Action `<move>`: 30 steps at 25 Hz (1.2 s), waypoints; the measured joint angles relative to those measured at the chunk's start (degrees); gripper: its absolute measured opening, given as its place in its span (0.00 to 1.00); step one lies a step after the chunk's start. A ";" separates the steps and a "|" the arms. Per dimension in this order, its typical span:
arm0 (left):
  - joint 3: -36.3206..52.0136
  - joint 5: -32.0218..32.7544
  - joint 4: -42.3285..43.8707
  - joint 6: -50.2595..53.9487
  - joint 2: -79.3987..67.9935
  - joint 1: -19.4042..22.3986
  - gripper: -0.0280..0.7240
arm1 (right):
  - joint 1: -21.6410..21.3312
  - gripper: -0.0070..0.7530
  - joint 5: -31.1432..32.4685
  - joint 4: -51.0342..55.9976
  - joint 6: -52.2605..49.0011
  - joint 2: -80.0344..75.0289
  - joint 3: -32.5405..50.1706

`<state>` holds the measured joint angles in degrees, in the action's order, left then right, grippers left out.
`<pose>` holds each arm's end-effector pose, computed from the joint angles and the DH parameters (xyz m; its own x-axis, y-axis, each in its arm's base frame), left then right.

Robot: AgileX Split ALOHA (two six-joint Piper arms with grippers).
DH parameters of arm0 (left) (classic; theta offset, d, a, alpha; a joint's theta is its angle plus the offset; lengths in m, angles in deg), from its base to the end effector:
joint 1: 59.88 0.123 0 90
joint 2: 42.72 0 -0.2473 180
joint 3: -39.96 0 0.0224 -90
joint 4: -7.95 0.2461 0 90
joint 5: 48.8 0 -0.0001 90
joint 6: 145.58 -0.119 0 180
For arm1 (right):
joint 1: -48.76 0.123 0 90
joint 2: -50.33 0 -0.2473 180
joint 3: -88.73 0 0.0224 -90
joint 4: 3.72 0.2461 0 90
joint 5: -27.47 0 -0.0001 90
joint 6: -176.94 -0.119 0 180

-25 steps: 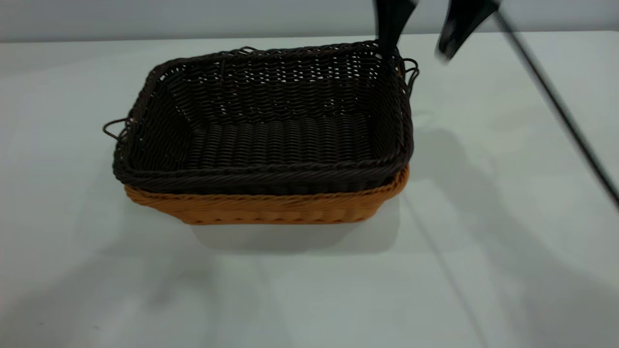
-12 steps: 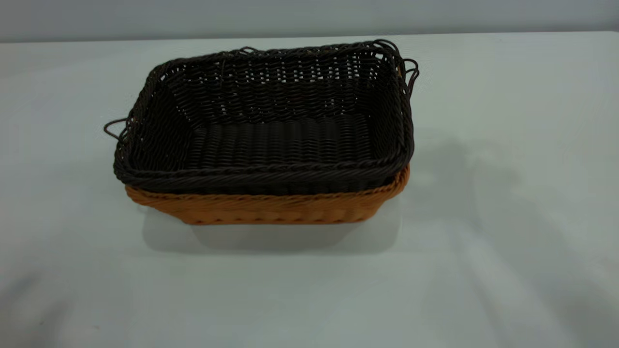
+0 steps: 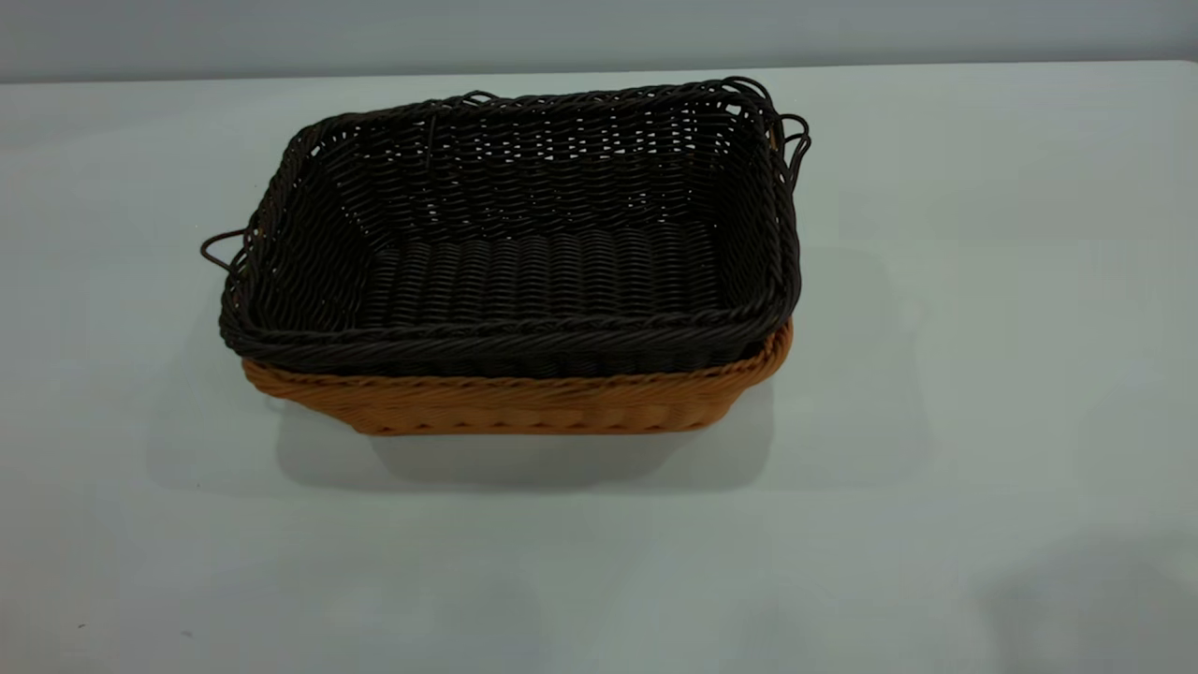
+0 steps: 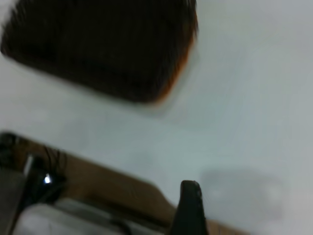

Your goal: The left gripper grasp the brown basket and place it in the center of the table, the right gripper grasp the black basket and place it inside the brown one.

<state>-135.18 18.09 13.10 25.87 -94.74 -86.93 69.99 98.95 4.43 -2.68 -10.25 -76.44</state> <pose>0.1294 -0.0551 0.4053 -0.4136 0.4166 -0.8095 0.4760 0.8569 0.1977 0.1580 0.0785 0.3235 -0.7952 -0.2677 -0.5440 -0.3970 0.9080 0.1336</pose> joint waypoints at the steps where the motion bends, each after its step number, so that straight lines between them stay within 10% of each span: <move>1: 3.06 0.00 -0.67 0.85 0.85 0.00 0.60 | 0.00 0.72 -0.75 -0.22 0.00 2.63 3.87; 12: 33.42 0.00 -6.59 5.99 8.33 0.00 0.60 | 0.00 0.72 -6.82 -7.30 -0.72 33.76 33.62; 30: 41.95 -4.14 -8.67 6.10 25.29 0.00 0.60 | 0.00 0.72 -7.78 -7.50 -0.38 43.80 34.11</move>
<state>-93.23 13.94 4.43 31.97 -69.45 -86.93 69.99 91.16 -3.07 -3.06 33.54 -42.33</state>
